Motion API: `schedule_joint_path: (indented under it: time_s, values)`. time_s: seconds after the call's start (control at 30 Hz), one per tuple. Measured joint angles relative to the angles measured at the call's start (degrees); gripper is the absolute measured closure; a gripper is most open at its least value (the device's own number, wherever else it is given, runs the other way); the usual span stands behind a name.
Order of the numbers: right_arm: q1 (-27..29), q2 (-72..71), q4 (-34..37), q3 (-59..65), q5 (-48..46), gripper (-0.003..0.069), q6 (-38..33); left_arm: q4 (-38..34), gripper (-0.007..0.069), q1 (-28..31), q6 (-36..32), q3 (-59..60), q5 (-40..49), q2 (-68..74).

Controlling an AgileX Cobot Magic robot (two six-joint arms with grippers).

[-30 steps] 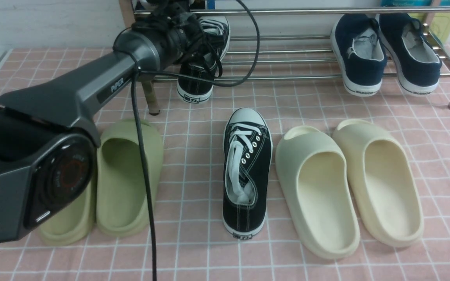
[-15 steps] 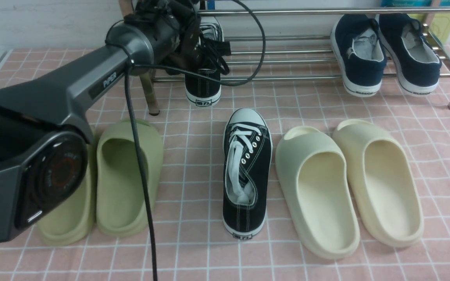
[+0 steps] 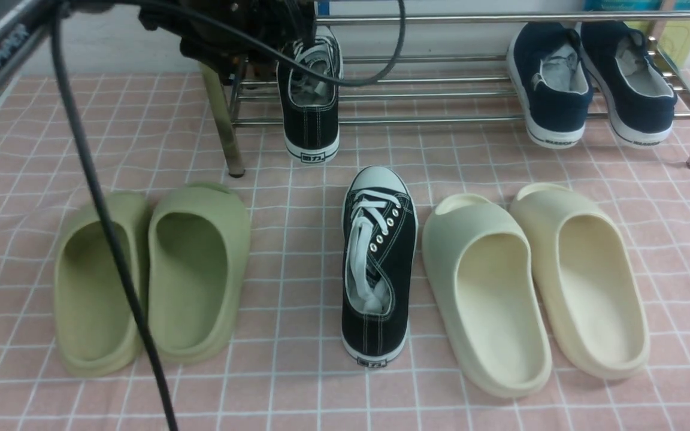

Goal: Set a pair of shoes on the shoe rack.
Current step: Use the left arm to grab the shoe closest to it

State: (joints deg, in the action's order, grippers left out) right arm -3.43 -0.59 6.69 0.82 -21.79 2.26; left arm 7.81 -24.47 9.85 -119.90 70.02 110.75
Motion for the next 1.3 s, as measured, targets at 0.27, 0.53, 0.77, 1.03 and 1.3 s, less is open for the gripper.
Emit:
schedule_joint_path:
  time_s: [0.27, 0.53, 0.77, 1.03, 1.3]
  values:
    - [0.0, 0.0, 0.0, 0.0, 0.0, 0.0419, 0.0, -17.3, 0.0344, -3.0, -8.4, 20.0, 0.3, -2.6]
    - [0.0, 0.0, 0.0, 0.0, 0.0, 0.0419, 0.0, -10.5, 0.0316, -10.1, -5.5, 27.1, -12.9, -1.5]
    - [0.0, 0.0, 0.0, 0.0, 0.0, 0.0419, 0.0, -7.8, 0.0204, -10.3, -2.4, 27.1, -19.2, -0.6]
    - [0.0, 0.0, 0.0, 0.0, 0.0, 0.0419, 0.0, -10.1, 0.0194, -10.3, -2.2, 27.1, -19.7, 4.8]
    - [0.0, 0.0, 0.0, 0.0, 0.0, 0.0419, 0.0, -10.6, 0.044, -10.3, 1.1, 27.1, -21.8, 7.2]
